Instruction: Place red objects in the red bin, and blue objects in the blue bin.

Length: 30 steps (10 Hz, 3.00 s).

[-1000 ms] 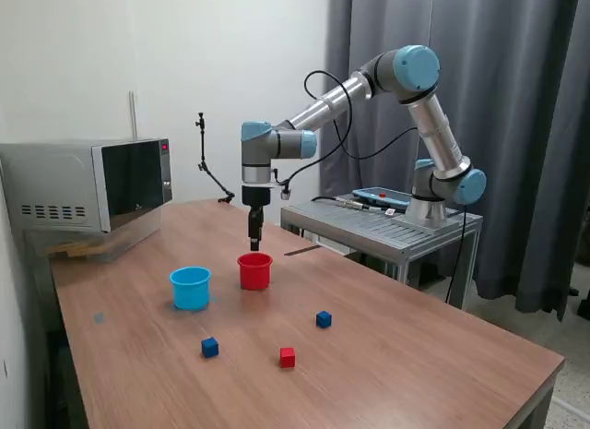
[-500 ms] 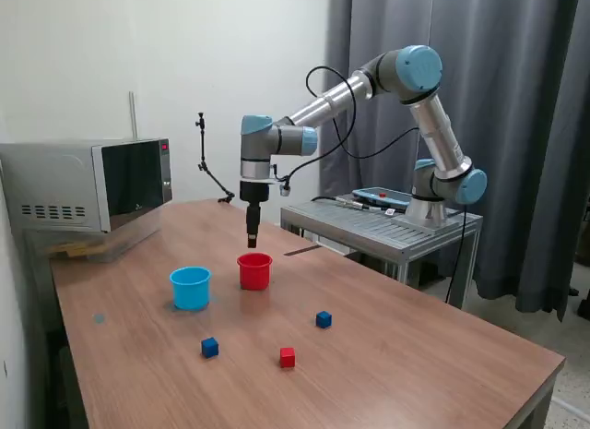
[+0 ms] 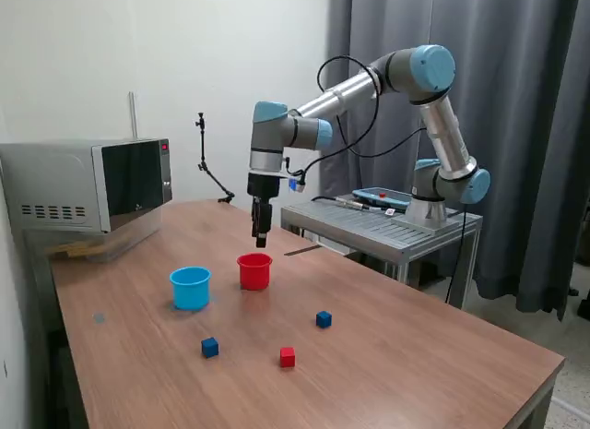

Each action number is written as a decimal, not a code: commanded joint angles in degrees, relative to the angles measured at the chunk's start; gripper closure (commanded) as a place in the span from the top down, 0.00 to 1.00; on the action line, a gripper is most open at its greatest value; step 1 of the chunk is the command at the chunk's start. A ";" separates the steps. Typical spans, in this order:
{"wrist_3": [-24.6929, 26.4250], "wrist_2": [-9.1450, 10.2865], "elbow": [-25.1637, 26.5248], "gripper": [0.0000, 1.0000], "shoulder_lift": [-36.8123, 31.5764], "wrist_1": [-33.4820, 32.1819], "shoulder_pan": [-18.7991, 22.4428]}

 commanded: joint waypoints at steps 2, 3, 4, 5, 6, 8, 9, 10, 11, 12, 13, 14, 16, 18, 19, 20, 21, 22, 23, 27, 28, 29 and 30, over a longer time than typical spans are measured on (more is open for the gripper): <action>-1.65 0.02 0.44 1.00 -0.22 0.19 4.72; -2.45 0.02 0.53 1.00 -0.22 0.10 6.64; -3.76 0.02 0.44 1.00 -0.30 0.19 8.14; -4.38 0.02 0.44 1.00 -0.39 0.19 8.42; -4.30 0.02 0.44 1.00 -0.48 0.19 8.42; -6.22 0.02 0.44 1.00 -0.57 0.19 8.42; -7.19 0.02 -0.08 1.00 -0.39 0.19 8.68; -7.20 0.11 -0.08 1.00 -0.22 0.10 8.60; -7.46 0.11 -0.26 1.00 0.22 0.10 8.68; -8.51 0.28 -1.30 1.00 1.35 0.19 8.68; -8.61 2.37 -3.49 1.00 3.10 0.28 9.03; -9.22 3.96 -5.86 1.00 4.95 0.28 10.17; -16.91 3.97 -7.81 1.00 6.81 0.28 11.75; -29.92 3.97 -8.08 1.00 7.17 0.37 12.73; -34.49 3.97 -8.17 1.00 7.17 1.32 12.73; -38.97 3.89 -8.87 1.00 7.17 4.12 12.73; -45.11 3.45 -9.48 1.00 7.17 6.32 12.81; -49.87 3.19 -11.14 1.00 7.51 10.35 12.81; -52.27 1.44 -14.12 1.00 8.82 14.91 12.73; -53.25 -2.97 -27.84 1.00 15.24 19.87 12.81; -53.08 -3.75 -29.60 1.00 16.56 22.40 12.81; -53.25 -4.02 -30.14 1.00 17.09 22.51 12.81; -53.69 -3.94 -30.84 1.00 17.71 22.60 12.90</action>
